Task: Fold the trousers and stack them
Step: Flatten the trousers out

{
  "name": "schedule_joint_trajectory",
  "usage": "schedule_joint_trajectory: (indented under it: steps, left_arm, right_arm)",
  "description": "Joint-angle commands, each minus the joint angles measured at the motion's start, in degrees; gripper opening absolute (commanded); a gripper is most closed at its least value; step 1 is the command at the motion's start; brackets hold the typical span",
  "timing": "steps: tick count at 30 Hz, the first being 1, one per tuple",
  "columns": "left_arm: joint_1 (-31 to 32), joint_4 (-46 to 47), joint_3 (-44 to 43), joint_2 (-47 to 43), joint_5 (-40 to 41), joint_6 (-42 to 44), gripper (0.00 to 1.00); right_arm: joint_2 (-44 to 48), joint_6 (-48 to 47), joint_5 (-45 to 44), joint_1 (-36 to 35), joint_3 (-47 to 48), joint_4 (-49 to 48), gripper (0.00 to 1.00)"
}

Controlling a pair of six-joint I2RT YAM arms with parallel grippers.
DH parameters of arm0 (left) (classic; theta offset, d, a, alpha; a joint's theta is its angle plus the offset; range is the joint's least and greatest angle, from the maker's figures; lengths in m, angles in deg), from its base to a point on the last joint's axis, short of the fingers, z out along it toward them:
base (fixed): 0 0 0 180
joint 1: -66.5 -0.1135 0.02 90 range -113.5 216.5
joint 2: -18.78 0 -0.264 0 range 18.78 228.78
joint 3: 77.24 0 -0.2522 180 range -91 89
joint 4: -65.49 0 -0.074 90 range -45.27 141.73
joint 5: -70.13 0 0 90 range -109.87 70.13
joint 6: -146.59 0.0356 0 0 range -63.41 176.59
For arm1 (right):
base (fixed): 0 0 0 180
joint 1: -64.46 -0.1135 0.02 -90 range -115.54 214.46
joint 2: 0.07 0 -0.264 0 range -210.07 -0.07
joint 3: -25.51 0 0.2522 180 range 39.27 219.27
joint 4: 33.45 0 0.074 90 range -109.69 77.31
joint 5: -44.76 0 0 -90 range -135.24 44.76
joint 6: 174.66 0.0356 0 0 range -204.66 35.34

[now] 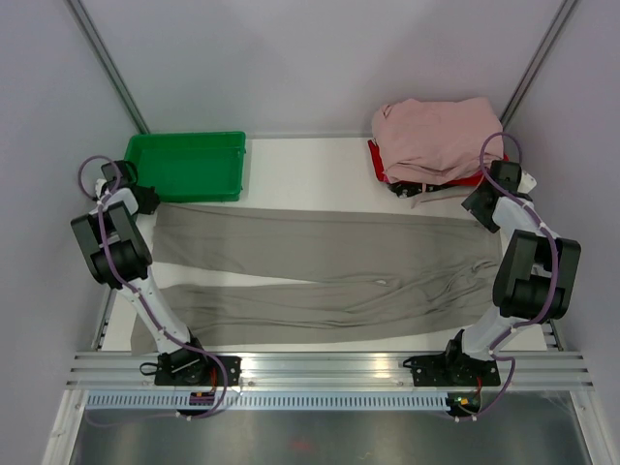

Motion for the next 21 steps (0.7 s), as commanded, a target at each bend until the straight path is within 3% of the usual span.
schedule_joint_trajectory:
  steps: [1,9,13,21]
  left_arm:
    - [0.5,1.4,-2.6,1.7,2.2,-1.7,0.02]
    - [1.5,-5.1,-2.1,0.0,9.9,-3.1,0.02]
    - [1.6,-3.7,2.6,-4.1,14.8,-3.9,0.02]
    - [1.6,2.8,3.0,-1.8,10.7,-4.0,0.02]
  right_arm:
    - [0.2,-0.1,-1.6,1.1,-0.1,-2.5,0.70]
    - [-2.5,0.4,-0.4,1.5,-0.5,-4.5,0.68]
    - [-3.0,0.3,-0.2,1.5,-0.4,-5.0,0.68]
    - [-3.4,-0.8,0.5,1.5,0.8,-5.1,0.68]
